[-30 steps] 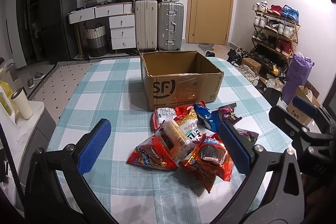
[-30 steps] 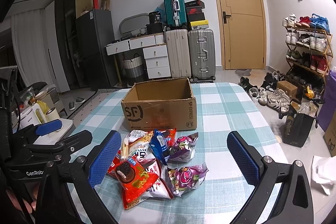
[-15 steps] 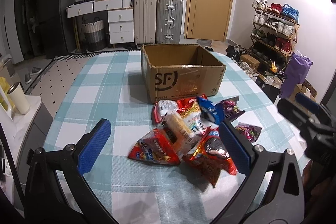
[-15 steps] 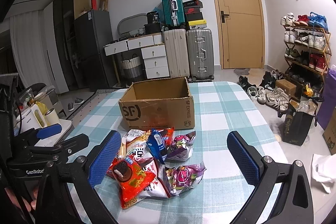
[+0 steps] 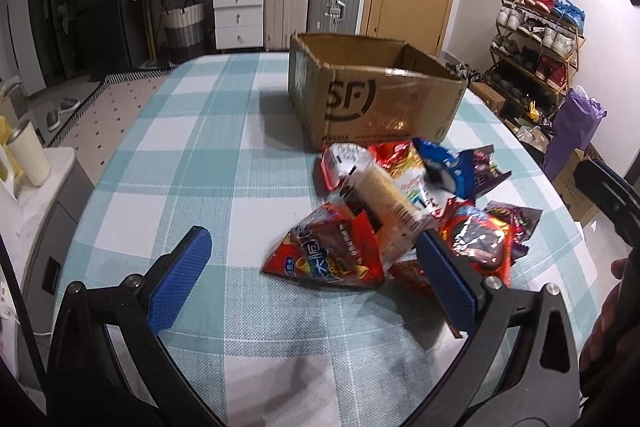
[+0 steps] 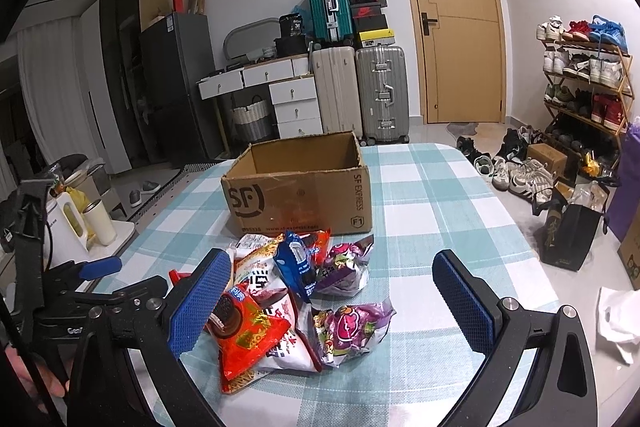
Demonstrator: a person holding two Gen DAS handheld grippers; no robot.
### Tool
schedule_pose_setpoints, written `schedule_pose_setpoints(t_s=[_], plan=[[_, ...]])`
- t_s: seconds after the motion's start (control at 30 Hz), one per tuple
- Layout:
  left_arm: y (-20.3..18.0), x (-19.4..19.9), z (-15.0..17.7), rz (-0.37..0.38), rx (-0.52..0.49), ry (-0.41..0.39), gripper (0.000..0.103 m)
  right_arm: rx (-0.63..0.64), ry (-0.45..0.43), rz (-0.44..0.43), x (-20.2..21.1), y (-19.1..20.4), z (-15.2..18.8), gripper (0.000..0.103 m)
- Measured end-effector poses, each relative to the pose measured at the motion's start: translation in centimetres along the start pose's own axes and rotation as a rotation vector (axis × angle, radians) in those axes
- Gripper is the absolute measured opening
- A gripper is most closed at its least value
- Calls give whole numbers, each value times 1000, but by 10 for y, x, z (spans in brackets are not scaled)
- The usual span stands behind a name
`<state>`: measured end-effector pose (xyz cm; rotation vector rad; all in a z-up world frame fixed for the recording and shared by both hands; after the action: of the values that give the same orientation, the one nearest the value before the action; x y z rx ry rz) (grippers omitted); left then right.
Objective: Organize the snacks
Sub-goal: 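Lower the left gripper onto a red chip bag while the right gripper grasps the red Oreo pack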
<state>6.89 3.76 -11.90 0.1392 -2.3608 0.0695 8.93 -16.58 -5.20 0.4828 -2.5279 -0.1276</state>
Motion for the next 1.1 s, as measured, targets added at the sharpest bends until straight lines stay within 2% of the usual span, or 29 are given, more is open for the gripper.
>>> schedule_pose_setpoints(t_s=[0.2, 0.47, 0.57, 0.63, 0.67, 0.73, 0.87, 1.1], plan=[[3, -29, 2, -23, -1, 27, 102, -10, 21, -4, -14, -5, 7, 103], [-1, -62, 5, 9, 0, 83, 102, -26, 44, -1, -31, -14, 15, 103], [-3, -73, 7, 47, -4, 102, 93, -29, 54, 0, -37, -17, 18, 103], [-4, -81, 9, 80, -4, 118, 80, -35, 63, -3, -41, -18, 20, 103], [-5, -85, 10, 97, -4, 126, 67, -35, 66, -5, -42, -19, 21, 103], [-4, -90, 10, 125, -6, 122, 53, -33, 73, -16, -44, -17, 24, 103], [5, -101, 3, 207, 36, 115, 46, -25, 88, -32, -46, -15, 29, 103], [9, -103, 3, 228, 43, 117, 44, -20, 96, -37, -42, -8, 32, 103]])
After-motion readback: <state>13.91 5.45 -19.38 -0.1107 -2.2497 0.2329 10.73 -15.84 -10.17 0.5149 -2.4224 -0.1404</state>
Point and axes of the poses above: each gripper's, at about its wrist camera, not at the fingertips, and x roughly against the way its jaws point, y to its left, z to its underside, the point moved 6 cm from there along -x, roughly the way its jaws point, and after that the axes turned 7 degrees about -z, right-handed, at the moved point
